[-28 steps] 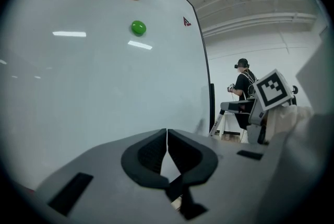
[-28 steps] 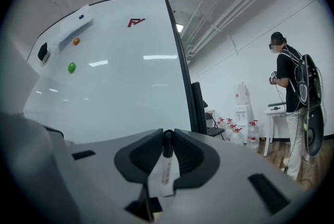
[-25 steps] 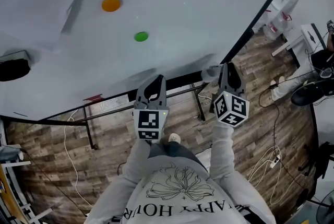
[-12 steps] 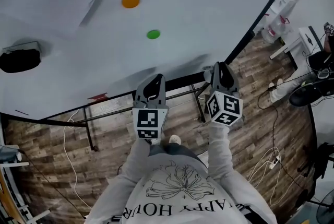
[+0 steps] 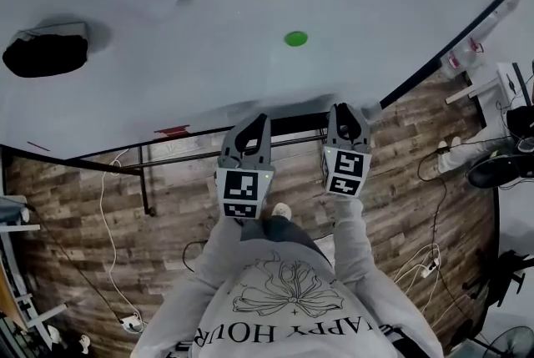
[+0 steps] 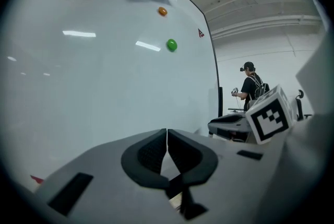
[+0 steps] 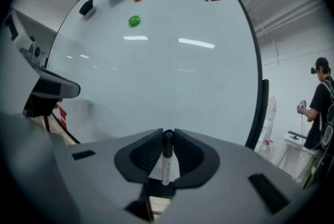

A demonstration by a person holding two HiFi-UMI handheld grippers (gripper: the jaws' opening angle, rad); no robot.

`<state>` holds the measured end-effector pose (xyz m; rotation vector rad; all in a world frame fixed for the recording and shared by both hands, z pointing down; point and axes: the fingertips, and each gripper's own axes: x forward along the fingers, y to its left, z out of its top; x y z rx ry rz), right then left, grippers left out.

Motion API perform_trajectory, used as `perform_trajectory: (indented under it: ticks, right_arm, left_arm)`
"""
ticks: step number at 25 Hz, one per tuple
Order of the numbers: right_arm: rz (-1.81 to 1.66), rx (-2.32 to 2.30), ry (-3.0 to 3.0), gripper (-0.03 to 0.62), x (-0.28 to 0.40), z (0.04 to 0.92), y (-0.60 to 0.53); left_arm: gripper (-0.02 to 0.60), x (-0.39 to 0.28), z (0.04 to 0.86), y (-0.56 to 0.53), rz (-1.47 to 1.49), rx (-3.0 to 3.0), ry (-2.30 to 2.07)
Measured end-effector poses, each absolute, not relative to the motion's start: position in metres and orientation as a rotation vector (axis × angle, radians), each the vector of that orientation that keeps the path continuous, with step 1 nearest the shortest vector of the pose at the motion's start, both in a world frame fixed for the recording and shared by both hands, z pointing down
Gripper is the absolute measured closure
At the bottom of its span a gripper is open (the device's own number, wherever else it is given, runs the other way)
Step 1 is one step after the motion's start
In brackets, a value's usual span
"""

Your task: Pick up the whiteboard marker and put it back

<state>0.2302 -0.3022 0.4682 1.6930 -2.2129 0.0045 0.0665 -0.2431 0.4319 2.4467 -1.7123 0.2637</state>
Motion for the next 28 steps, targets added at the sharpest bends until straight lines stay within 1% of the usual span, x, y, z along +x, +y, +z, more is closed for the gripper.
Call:
perform_trajectory:
  ticks: [7, 17, 21, 28]
  right_arm:
    - [-0.179, 1.438, -2.165, 0.531, 0.168, 0.507, -0.297]
    - [-0.480, 1.087, -2.064, 0.528, 0.112, 0.558, -0.281]
    - [-0.462, 1.003, -2.070, 0.516, 0.101, 0.582, -0.275]
    - [-0.315, 0.953, -2.138, 0.493, 0.090, 0.611, -0.273]
  left_arm:
    - [0.572, 0.033, 0.451, -0.232, 0.283, 2.363, -1.756]
    - [0.572, 0.013, 0.464, -0.226, 0.291, 2.298, -1.789]
    - [0.572, 0.012, 0.467, -0.223, 0.297, 2.288, -1.794]
    - [0.572, 0.001, 0.473, -0.220, 0.307, 2.261, -1.811]
